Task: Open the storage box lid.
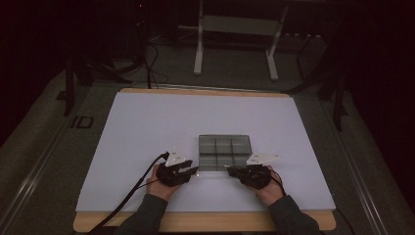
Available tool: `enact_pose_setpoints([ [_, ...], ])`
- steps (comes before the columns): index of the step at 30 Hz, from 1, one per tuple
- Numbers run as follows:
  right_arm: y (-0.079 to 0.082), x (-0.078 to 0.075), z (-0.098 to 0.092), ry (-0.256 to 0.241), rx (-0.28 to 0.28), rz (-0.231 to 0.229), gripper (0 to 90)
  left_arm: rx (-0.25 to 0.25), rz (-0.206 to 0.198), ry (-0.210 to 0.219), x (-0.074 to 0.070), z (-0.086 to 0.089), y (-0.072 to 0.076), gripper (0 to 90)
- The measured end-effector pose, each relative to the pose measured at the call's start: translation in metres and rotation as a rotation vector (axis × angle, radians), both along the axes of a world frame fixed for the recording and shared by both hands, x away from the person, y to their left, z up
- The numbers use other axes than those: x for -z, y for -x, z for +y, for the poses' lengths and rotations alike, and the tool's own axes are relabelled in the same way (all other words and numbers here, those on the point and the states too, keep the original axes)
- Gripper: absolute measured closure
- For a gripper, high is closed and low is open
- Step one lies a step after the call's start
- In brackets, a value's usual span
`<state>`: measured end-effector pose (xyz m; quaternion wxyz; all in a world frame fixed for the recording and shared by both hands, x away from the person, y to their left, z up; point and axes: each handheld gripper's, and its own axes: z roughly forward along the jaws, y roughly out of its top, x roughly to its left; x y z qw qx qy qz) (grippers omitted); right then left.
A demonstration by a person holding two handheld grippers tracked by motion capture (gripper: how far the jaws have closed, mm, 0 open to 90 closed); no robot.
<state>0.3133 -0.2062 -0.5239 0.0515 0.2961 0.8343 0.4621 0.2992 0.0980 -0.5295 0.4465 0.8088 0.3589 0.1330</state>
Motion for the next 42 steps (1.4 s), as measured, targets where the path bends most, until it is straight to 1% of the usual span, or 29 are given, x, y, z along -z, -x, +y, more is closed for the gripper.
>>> enact_pose_setpoints([
  [2, 0.0, 0.001, 0.0, 0.01, 0.001, -0.001, 90.0, -0.002, -0.006, 0.004, -0.001, 0.0, 0.001, 62.9],
  [11, -0.001, 0.006, 0.001, 0.022, 0.007, 0.014, 89.9, -0.004, -0.01, 0.01, -0.002, -0.001, 0.001, 63.7],
  [19, -0.003, 0.01, 0.002, 0.018, 0.017, 0.022, 90.0, 0.0, -0.009, 0.009, -0.001, -0.001, 0.001, 64.3],
  [22, -0.004, 0.011, 0.002, 0.014, 0.015, 0.023, 90.0, 0.023, -0.003, 0.016, -0.001, -0.002, 0.001, 64.0],
  [23, -0.005, 0.011, 0.001, 0.006, 0.011, 0.025, 89.9, 0.027, -0.003, 0.015, -0.001, -0.003, 0.002, 64.0],
  [28, -0.004, 0.01, 0.001, -0.002, 0.007, 0.012, 90.0, 0.041, -0.006, -0.001, 0.0, -0.007, 0.002, 64.3],
  [35, -0.004, 0.009, 0.0, -0.004, 0.008, 0.013, 89.9, 0.038, -0.02, -0.013, -0.001, -0.013, 0.001, 68.9],
  [37, -0.004, 0.009, 0.0, -0.004, 0.008, 0.013, 90.0, 0.036, -0.024, -0.008, -0.001, -0.013, 0.002, 70.1],
  [42, -0.004, 0.009, 0.0, -0.002, 0.007, 0.011, 90.0, 0.042, -0.034, -0.011, -0.003, -0.014, 0.003, 73.5],
])
